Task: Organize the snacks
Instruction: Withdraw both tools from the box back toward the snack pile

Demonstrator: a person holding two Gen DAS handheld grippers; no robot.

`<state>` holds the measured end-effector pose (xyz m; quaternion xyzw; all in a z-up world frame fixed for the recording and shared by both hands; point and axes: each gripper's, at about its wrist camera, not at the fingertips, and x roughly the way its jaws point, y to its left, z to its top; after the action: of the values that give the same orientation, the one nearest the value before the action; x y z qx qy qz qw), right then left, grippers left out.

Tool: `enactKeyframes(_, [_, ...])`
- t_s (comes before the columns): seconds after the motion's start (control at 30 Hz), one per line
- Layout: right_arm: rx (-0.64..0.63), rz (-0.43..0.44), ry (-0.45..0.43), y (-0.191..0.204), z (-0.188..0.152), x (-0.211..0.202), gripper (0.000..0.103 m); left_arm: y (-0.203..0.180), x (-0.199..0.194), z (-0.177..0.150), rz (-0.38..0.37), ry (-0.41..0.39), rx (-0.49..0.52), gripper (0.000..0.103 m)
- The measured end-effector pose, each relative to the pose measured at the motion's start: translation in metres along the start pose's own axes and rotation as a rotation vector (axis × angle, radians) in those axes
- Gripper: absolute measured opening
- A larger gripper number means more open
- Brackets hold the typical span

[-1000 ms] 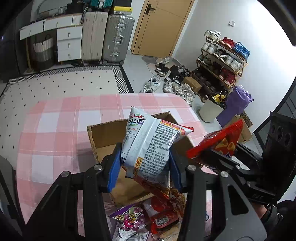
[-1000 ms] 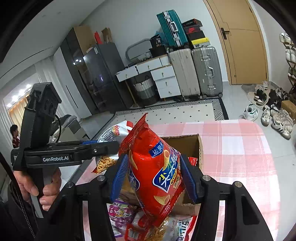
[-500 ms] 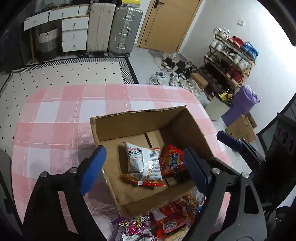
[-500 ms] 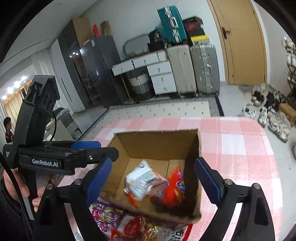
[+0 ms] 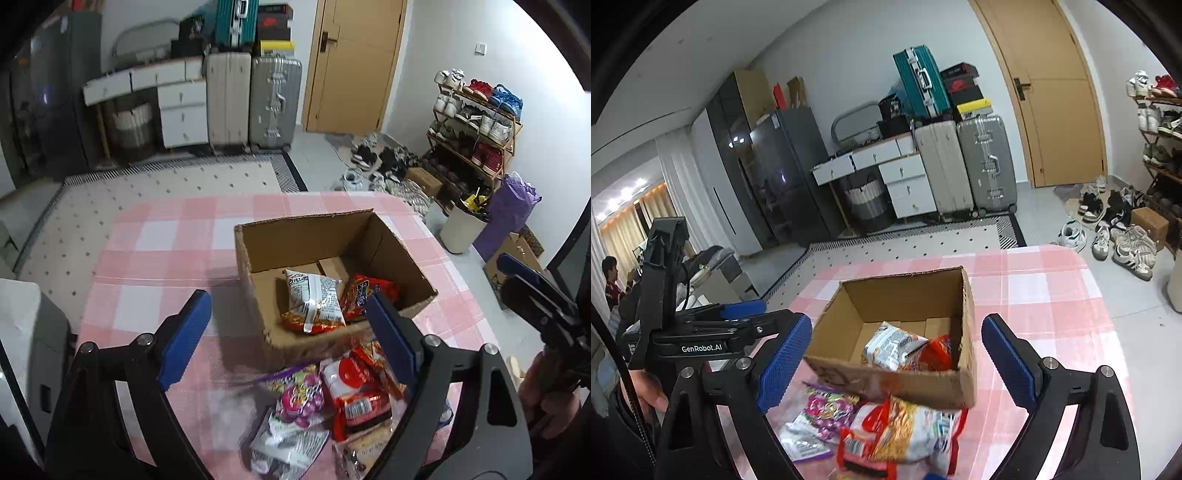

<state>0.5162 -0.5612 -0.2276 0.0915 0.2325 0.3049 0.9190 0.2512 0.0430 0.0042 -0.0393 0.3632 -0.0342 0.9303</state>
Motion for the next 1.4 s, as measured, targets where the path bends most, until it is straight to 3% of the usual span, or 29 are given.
enactKeyframes(0.07, [-0.010, 0.000, -0.010, 0.005, -0.009, -0.019, 0.097, -0.002, -0.022, -0.010, 0.056, -0.051, 0.000, 0.094])
enactKeyframes(0.13, [-0.015, -0.004, -0.020, 0.009, -0.018, -0.035, 0.099, -0.002, -0.038, -0.017, 0.067, -0.078, -0.003, 0.103])
enactKeyframes(0.37, [-0.027, -0.001, -0.036, 0.029, -0.051, -0.080, 0.101, -0.003, -0.087, -0.047, 0.043, -0.115, -0.019, 0.103])
enactKeyframes(0.7, [-0.025, -0.044, -0.004, 0.045, -0.095, -0.113, 0.101, -0.008, -0.133, -0.104, 0.037, -0.119, -0.018, 0.103])
enactKeyframes(1.1, [-0.030, -0.075, 0.092, 0.050, -0.151, -0.122, 0.101, -0.017, -0.138, -0.165, -0.008, -0.066, -0.004, 0.103])
enactKeyframes(1.4, [0.005, -0.066, 0.186, 0.044, -0.185, -0.101, 0.101, -0.022, -0.095, -0.200, -0.087, 0.071, -0.016, 0.103])
